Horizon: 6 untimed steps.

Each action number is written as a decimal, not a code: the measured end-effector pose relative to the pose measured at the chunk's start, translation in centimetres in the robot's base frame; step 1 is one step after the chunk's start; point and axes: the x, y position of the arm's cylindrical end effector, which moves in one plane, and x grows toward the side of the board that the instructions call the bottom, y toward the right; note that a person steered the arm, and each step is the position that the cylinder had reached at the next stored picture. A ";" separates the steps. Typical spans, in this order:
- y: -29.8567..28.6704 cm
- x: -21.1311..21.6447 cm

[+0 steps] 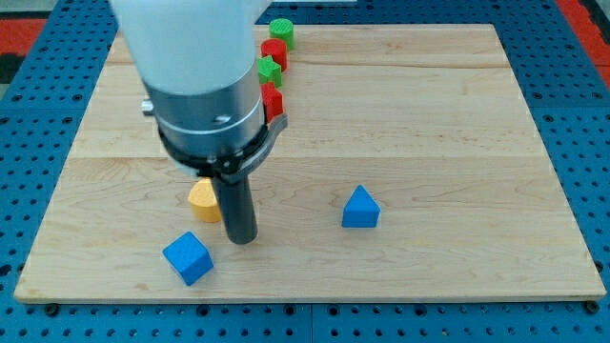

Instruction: Place yellow blocks above blue cube

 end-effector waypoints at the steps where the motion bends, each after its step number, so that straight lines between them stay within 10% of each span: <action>1: -0.1 -3.4; 6: -1.6 -3.6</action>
